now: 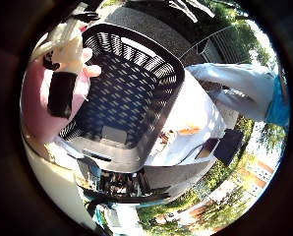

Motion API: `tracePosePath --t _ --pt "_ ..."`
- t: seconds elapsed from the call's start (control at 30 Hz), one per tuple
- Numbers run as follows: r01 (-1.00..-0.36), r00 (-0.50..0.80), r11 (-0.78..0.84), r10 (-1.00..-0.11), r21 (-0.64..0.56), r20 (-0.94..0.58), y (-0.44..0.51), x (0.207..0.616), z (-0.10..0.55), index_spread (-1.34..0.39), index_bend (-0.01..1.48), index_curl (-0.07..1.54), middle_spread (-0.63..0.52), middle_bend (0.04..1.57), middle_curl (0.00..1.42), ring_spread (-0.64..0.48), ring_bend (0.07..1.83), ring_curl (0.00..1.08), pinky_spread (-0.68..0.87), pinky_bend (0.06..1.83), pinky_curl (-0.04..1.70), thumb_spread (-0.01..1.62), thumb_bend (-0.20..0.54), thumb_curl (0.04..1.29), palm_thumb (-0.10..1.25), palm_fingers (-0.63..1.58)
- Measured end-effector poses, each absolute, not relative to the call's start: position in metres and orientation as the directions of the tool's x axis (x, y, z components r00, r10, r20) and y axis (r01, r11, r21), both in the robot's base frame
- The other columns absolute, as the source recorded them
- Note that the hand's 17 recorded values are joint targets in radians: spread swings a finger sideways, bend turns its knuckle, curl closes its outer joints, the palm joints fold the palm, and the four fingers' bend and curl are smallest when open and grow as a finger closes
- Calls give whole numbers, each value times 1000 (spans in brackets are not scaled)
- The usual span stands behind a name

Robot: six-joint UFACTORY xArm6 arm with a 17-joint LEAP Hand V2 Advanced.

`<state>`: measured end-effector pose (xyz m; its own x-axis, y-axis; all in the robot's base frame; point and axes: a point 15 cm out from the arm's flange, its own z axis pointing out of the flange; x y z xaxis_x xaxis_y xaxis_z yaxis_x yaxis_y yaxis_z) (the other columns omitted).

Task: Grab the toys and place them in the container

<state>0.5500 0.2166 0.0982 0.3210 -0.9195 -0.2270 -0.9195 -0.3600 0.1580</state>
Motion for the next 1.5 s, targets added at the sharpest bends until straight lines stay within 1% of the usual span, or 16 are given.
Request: tracePosePath --t 0.03,0.07,0.1,0.13,0.17,0.2,0.3,0.43,0.63,0.8,0.9,1.0,1.1,1.27,1.4,1.5 --pt "-918 321 -361 -919 164 -228 215 549 96 -865 1076 40 -218 985 1064 -18 1291 802 200 1312 951 1209 -32 696 830 651" --pt "-917 319 -361 -920 170 -229 211 549 94 -736 1003 29 -197 809 1007 10 1242 793 219 1310 957 1205 -34 676 818 364" --pt "-916 318 -361 -919 175 -231 206 549 92 -635 973 42 -171 680 950 40 1190 774 242 1269 947 1200 -37 658 805 168" --pt "-914 318 -362 -919 181 -233 204 548 92 -558 960 56 -143 578 889 76 1120 736 270 1225 924 1192 -36 641 798 44" --pt "-909 321 -369 -917 195 -237 201 545 92 -525 941 59 -124 522 853 93 1071 709 284 1181 900 1190 -37 633 791 -52" --pt "-903 326 -377 -914 207 -243 197 542 91 -479 904 63 -95 461 796 122 981 652 310 1126 860 1180 -34 619 787 -120" --pt "-881 363 -420 -894 216 -261 186 538 95 -422 758 68 -56 331 667 179 791 521 380 1026 763 1157 -55 555 708 -111" --pt "-852 404 -474 -865 222 -298 158 530 132 -403 602 92 -15 226 558 223 652 432 439 915 681 1141 -45 472 637 -67" --pt "-883 377 -440 -873 166 -309 73 538 191 -401 466 129 13 182 479 243 567 377 478 819 606 1131 -28 421 633 1" --pt "-906 367 -393 -914 158 -171 -12 552 200 -388 387 160 20 191 438 247 552 353 493 732 543 1125 -34 392 632 76" --pt "-920 361 -367 -930 140 -66 -75 568 186 -371 347 177 22 187 422 245 537 345 498 700 518 1117 -44 365 593 101" --pt "-926 351 -348 -936 143 -10 -121 576 157 -345 306 196 20 180 403 244 517 335 502 677 494 1109 -40 341 558 125" --pt "-929 353 -345 -935 132 43 -152 586 135 -285 324 222 20 171 386 245 493 325 505 650 472 1099 -43 324 526 163" --pt "-905 416 -388 -892 173 175 -201 597 91 -244 290 248 23 167 362 257 477 317 516 648 449 1075 -41 302 469 193" --pt "-872 475 -422 -854 249 214 -216 591 56 -272 185 250 21 165 348 269 484 318 522 680 442 1052 -35 296 455 165" --pt "-856 500 -435 -834 279 233 -216 591 35 -266 157 244 15 170 342 271 483 316 523 702 438 1041 -30 296 465 149"
